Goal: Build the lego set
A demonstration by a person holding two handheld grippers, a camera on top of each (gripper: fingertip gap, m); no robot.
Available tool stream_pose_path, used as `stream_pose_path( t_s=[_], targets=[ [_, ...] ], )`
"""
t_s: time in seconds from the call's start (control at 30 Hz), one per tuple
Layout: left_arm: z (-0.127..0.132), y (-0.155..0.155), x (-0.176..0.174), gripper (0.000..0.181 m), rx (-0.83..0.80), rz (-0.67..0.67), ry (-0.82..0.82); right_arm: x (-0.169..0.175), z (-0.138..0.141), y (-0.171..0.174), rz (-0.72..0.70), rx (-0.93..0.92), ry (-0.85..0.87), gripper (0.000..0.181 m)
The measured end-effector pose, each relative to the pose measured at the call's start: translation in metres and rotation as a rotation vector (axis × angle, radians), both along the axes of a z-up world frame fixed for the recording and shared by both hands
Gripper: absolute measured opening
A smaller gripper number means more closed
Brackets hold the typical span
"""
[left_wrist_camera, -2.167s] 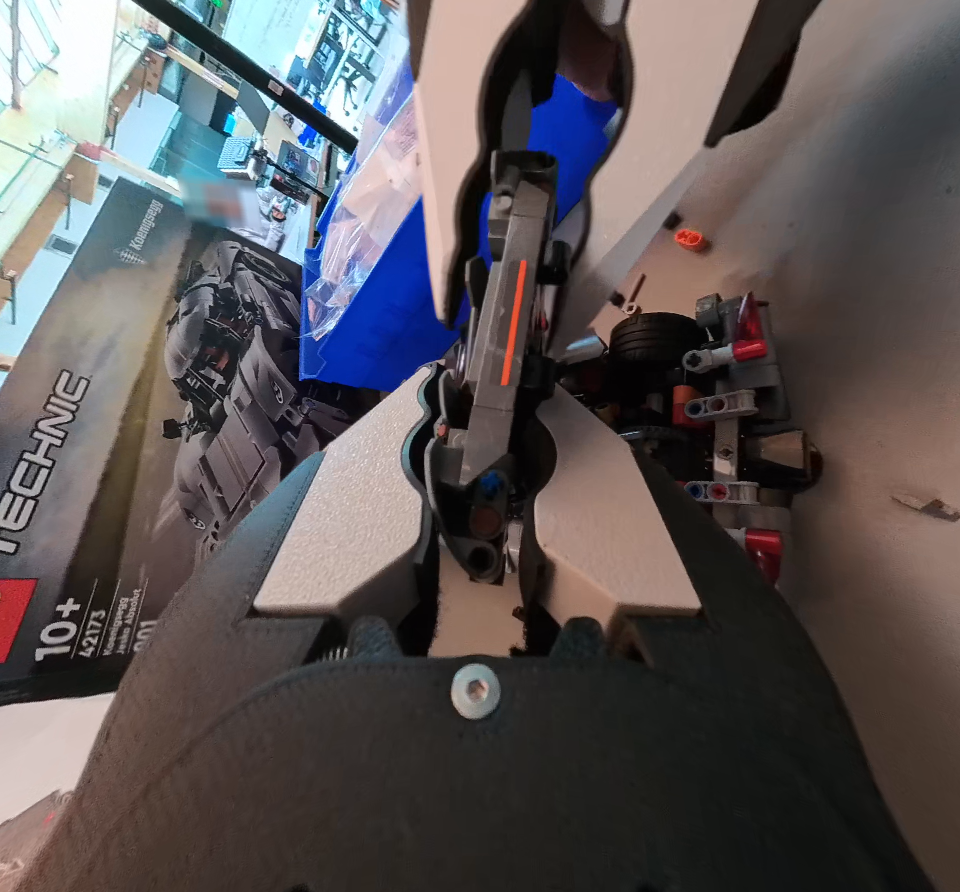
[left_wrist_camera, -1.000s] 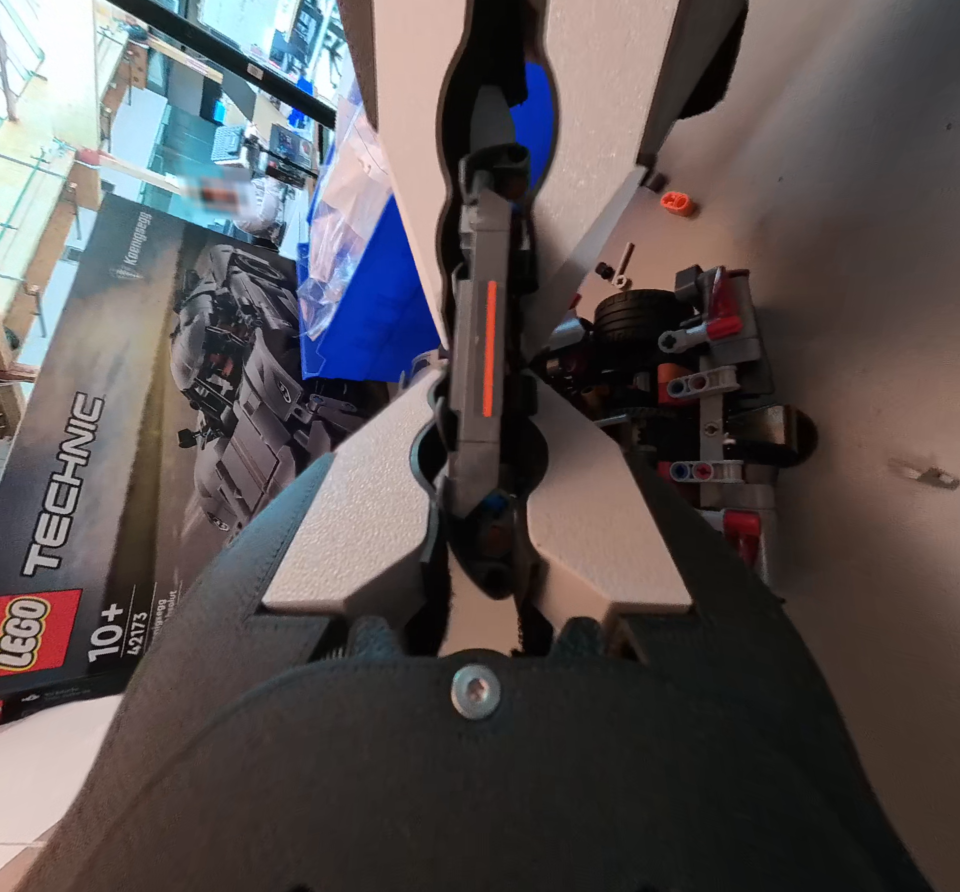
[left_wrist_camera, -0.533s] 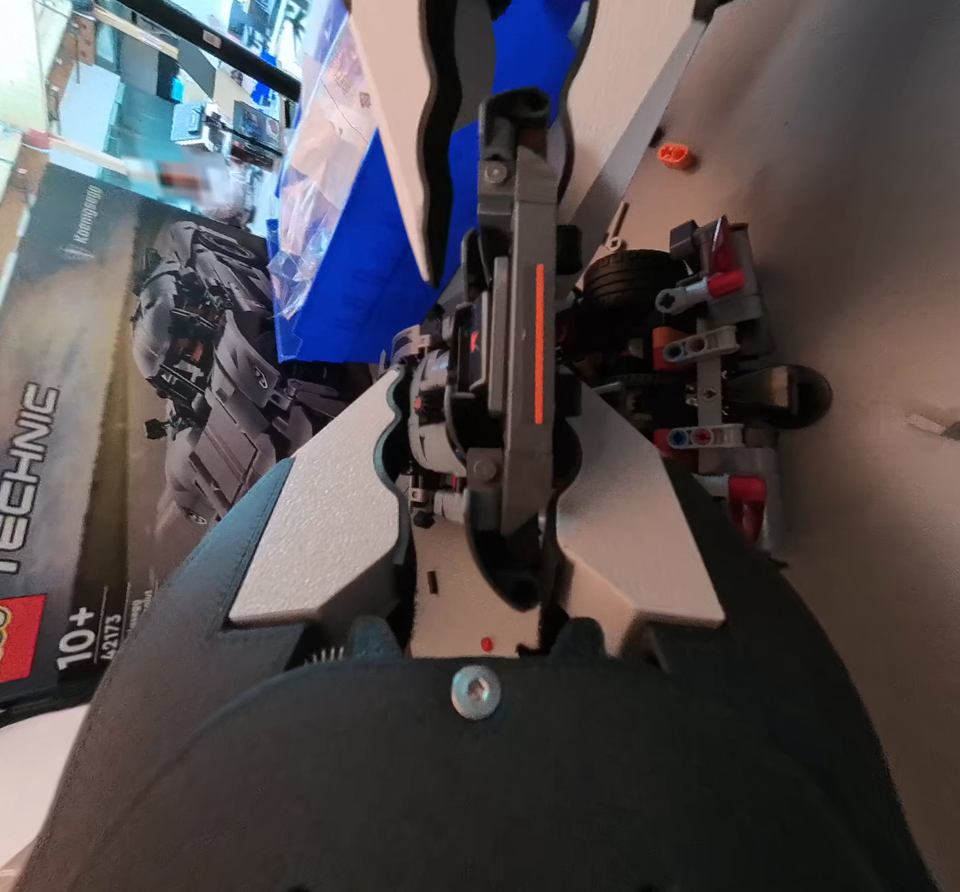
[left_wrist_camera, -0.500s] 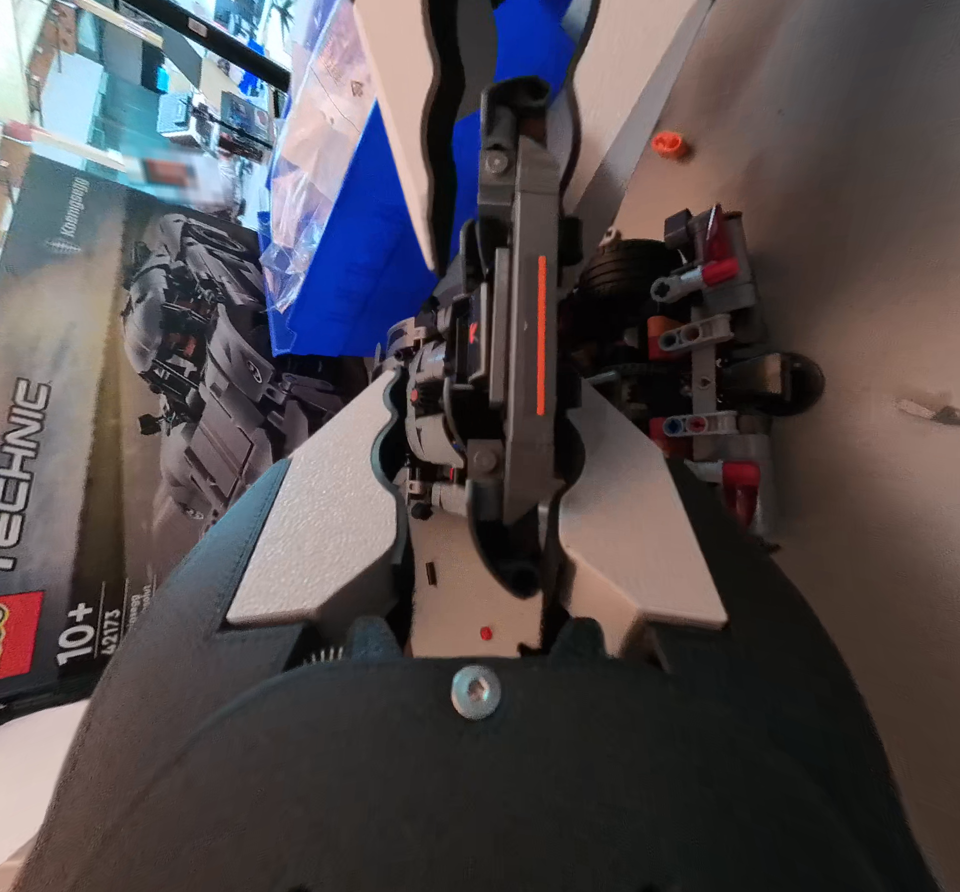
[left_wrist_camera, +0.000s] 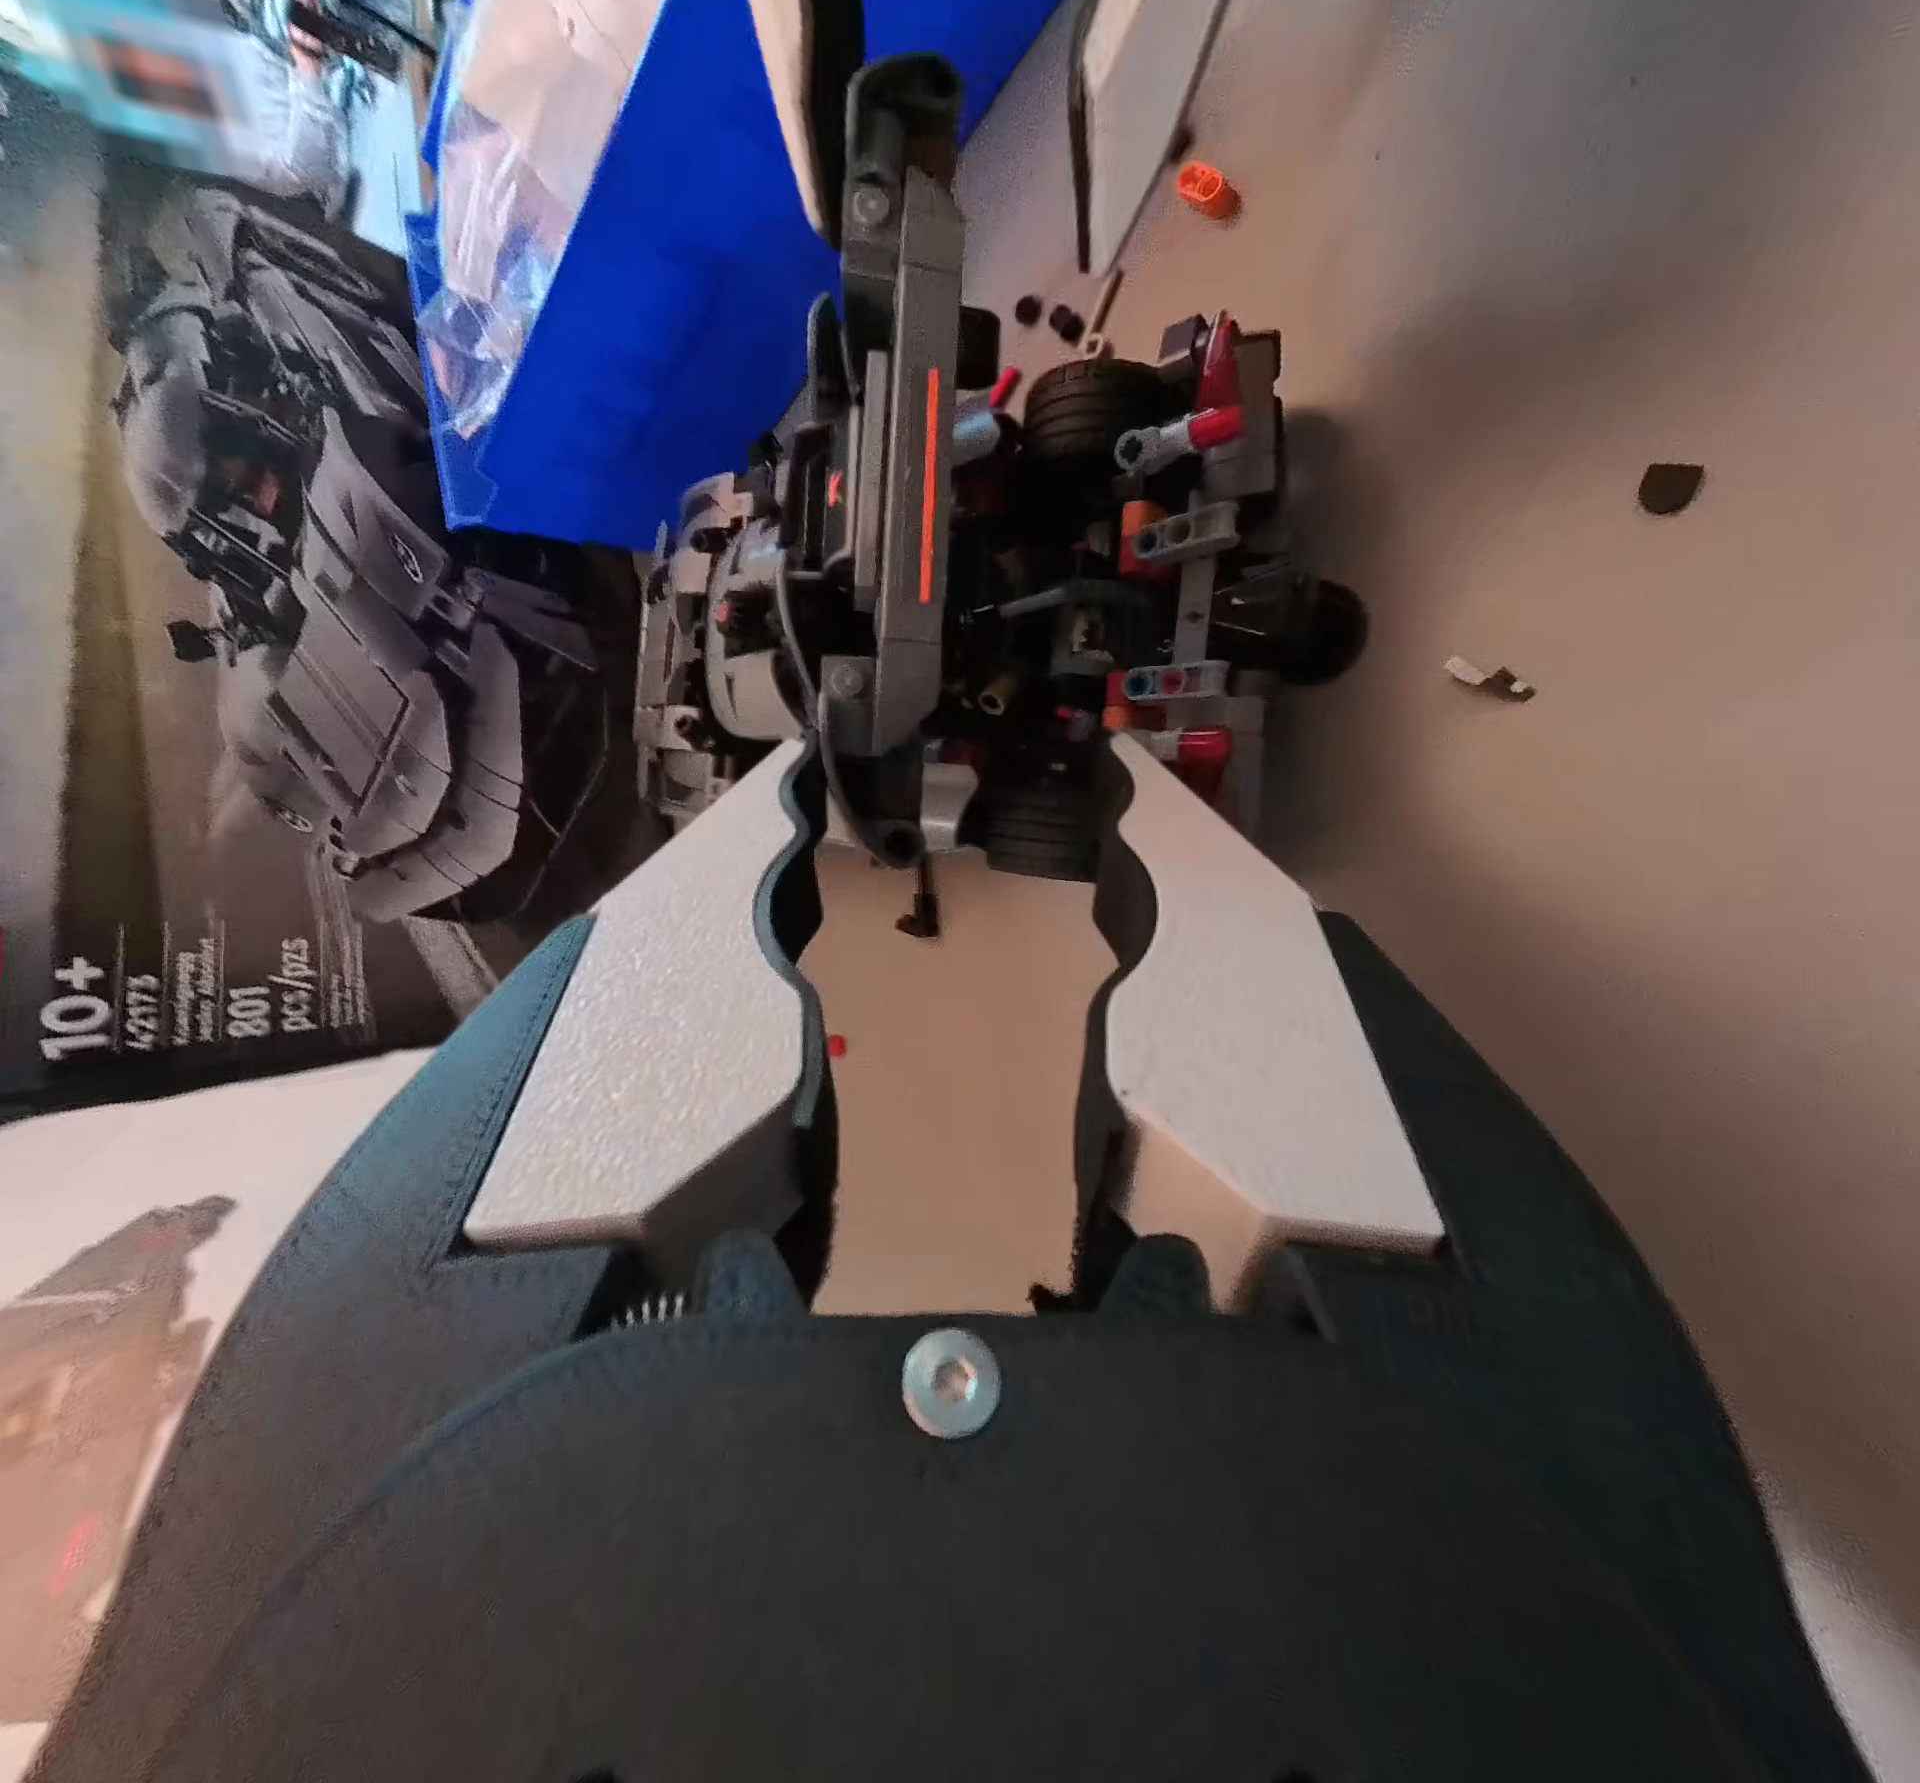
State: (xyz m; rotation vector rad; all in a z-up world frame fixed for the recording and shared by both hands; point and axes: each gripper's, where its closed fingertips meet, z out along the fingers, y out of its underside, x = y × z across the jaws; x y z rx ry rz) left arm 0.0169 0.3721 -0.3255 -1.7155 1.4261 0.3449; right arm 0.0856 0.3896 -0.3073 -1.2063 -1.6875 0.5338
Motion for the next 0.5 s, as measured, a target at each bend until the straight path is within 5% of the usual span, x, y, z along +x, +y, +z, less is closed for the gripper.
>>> stream_pose_path(
  t_s=[0.2,0.5],
  targets=[
    [0.006,-0.009,-0.011,0.056,-0.047,0.118,-0.131,0.006,0.015,0.000,-0.060,-0.130,0.023,0.048],
    [0.018,-0.018,-0.020,0.056,-0.278,0.336,-0.731,0.016,0.020,0.000,-0.205,-0.494,0.099,0.051]
  ],
)
